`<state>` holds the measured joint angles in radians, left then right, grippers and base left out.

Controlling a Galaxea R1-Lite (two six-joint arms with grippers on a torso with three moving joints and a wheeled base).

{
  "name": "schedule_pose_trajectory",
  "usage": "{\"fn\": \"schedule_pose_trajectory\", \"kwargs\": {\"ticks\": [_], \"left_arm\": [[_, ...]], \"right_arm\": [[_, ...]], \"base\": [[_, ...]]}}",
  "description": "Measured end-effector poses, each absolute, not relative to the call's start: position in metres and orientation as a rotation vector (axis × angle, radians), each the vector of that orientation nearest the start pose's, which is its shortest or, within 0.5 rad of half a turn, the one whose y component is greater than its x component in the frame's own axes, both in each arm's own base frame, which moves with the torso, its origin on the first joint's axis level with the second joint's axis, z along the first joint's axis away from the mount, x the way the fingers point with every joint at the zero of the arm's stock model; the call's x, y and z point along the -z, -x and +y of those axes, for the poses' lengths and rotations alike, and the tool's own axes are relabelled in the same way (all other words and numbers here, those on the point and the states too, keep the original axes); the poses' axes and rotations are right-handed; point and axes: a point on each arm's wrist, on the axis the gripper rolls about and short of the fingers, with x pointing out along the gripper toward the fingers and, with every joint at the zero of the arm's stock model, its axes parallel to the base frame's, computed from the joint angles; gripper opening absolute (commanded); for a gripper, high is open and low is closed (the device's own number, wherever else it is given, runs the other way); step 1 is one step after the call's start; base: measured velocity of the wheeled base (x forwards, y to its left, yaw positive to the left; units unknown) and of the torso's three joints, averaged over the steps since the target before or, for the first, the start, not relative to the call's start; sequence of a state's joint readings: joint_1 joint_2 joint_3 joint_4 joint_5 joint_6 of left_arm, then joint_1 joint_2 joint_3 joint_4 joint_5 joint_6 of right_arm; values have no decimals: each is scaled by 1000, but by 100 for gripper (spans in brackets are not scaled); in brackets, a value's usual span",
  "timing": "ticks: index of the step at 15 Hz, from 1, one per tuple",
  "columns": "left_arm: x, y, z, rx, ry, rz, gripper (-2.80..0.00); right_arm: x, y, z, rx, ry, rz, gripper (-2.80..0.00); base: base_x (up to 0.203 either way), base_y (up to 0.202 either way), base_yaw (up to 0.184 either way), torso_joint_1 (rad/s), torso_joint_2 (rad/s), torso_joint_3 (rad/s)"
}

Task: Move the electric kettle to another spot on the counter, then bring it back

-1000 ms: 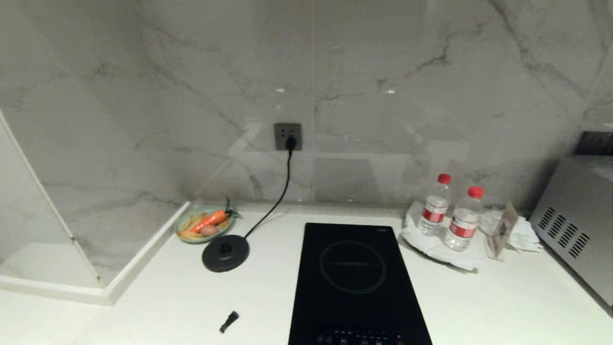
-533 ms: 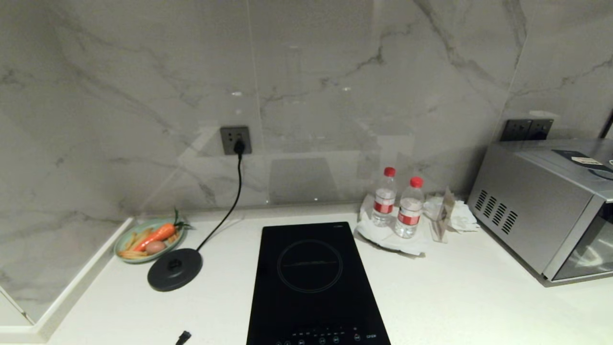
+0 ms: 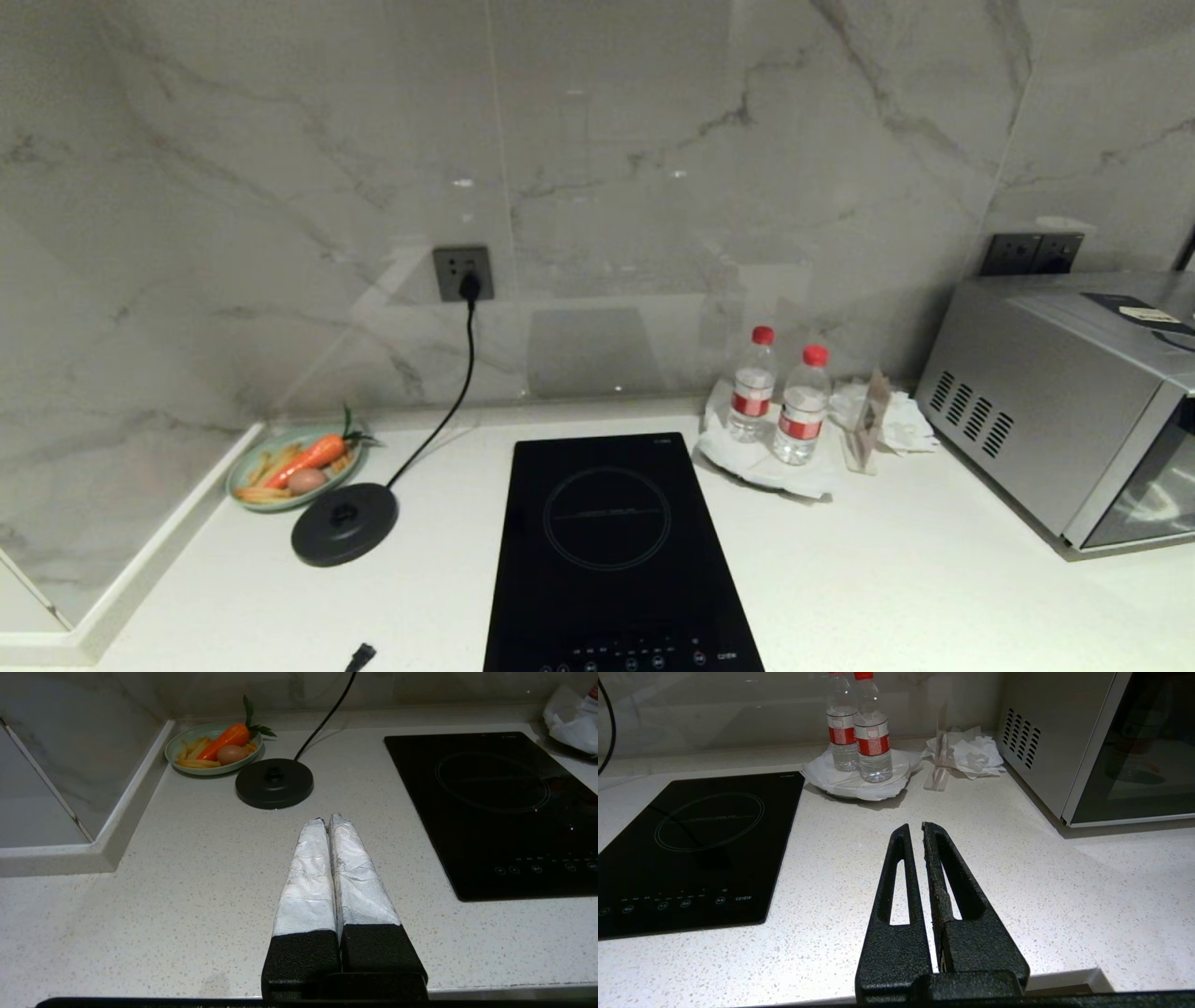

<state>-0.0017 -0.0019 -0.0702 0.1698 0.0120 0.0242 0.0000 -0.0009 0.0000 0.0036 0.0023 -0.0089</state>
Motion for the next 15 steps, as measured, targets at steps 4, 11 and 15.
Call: {"fn": "schedule_pose_trajectory", "kwargs": {"ticks": [4, 11, 15], "left_arm": [[-77, 29, 0, -13, -15, 97, -280], [-78, 29, 0, -12, -12, 97, -280], [-78, 29, 0, -12, -11, 97, -280]], "right_arm": [[-75, 23, 0, -3, 8, 3, -280], [-75, 23, 0, -2, 9, 2, -280], [-75, 23, 0, -3, 9, 2, -280]], "base": [[0, 0, 0, 0, 0, 0], [0, 0, 0, 0, 0, 0], [0, 0, 0, -23, 50, 29]]}}
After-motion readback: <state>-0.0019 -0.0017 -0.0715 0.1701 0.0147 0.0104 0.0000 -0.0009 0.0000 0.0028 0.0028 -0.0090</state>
